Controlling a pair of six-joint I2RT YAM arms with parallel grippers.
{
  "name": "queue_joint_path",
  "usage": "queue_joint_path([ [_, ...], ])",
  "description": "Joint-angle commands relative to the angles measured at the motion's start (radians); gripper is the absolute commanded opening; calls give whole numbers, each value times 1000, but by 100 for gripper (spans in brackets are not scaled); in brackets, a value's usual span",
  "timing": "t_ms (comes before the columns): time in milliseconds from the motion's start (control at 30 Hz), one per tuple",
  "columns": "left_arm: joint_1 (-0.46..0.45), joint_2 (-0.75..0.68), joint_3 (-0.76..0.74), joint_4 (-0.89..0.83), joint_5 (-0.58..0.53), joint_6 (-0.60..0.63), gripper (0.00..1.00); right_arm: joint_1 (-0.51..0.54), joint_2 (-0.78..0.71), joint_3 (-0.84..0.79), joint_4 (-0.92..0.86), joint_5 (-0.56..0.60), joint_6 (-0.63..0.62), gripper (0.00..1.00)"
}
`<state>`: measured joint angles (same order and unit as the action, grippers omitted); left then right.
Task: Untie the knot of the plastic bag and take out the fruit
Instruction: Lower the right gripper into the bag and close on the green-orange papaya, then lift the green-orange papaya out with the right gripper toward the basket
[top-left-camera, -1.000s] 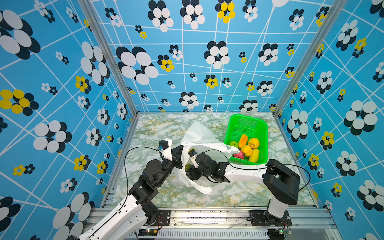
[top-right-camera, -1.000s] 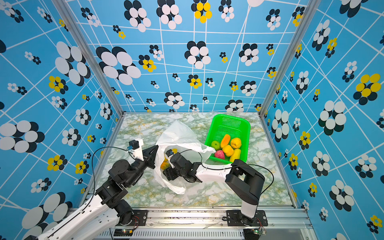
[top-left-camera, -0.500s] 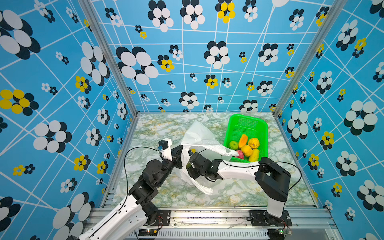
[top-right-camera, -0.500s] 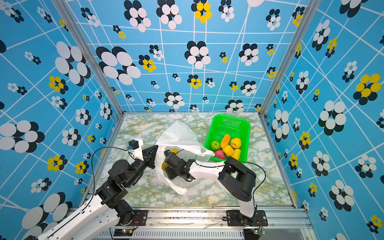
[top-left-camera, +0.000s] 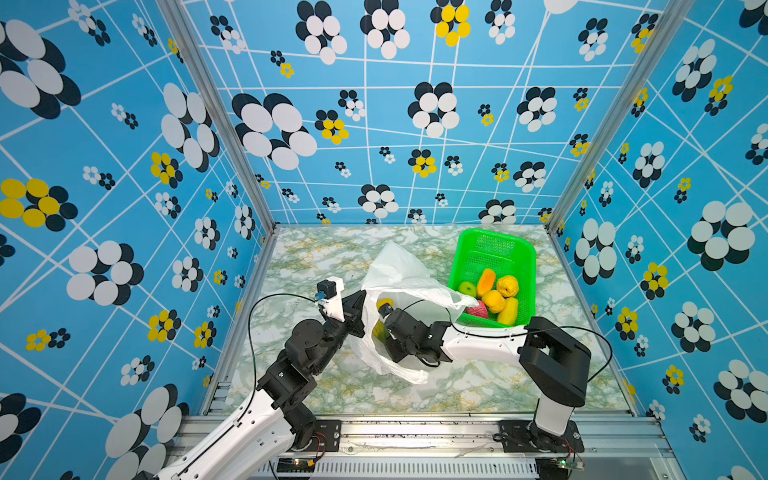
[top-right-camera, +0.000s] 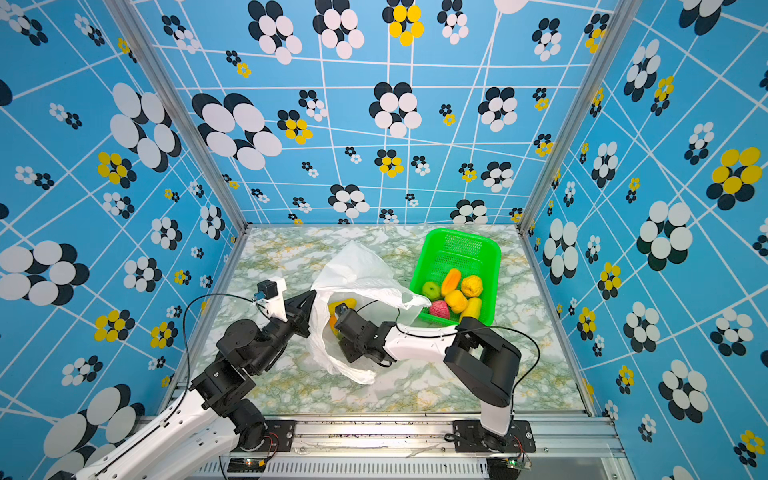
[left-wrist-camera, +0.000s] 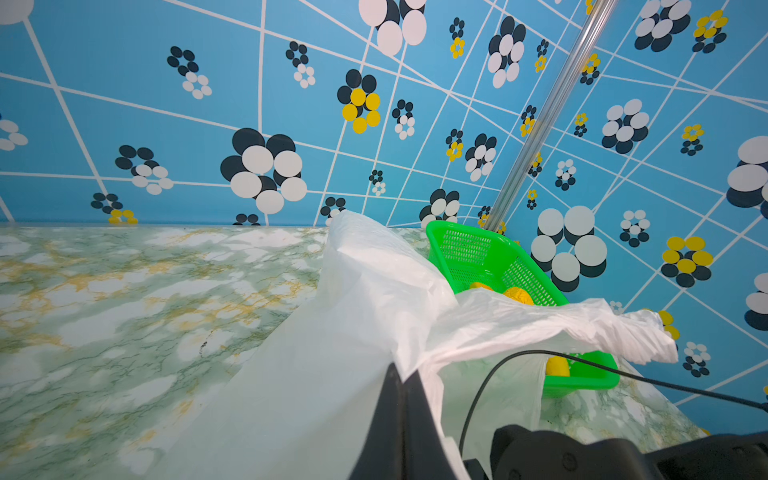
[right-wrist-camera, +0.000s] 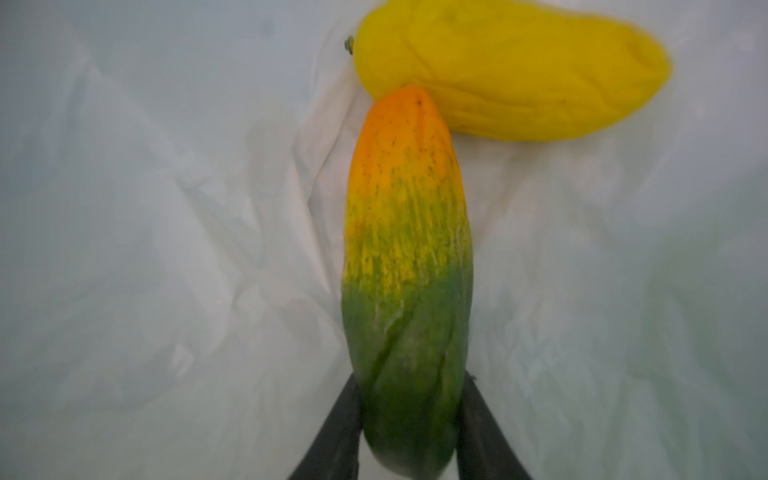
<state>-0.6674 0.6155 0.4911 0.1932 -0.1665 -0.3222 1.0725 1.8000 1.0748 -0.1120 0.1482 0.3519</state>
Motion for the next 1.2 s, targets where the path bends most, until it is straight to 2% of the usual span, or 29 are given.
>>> queue_joint_path([
  [0, 6, -14, 9, -6, -14, -2, 0, 0, -85, -35, 39, 61, -11, 30],
  [167, 5, -14, 8, -6, -15, -3, 0, 0, -188, -99, 88, 107, -26, 26],
  [400, 6, -10, 7, -3, -15, -3, 0, 0, -348, -251, 249, 155, -26, 24],
  [733, 5, -10, 6, -4, -19, -2, 0, 0, -508, -360, 356, 168, -53, 23],
  [900, 5, -8, 7, -3, -17, -5, 0, 0, -654, -406, 367, 166, -94, 23],
  [1167, 6, -6, 6, -2, -18, -3, 0, -1, -892, -548, 487, 203, -123, 25],
])
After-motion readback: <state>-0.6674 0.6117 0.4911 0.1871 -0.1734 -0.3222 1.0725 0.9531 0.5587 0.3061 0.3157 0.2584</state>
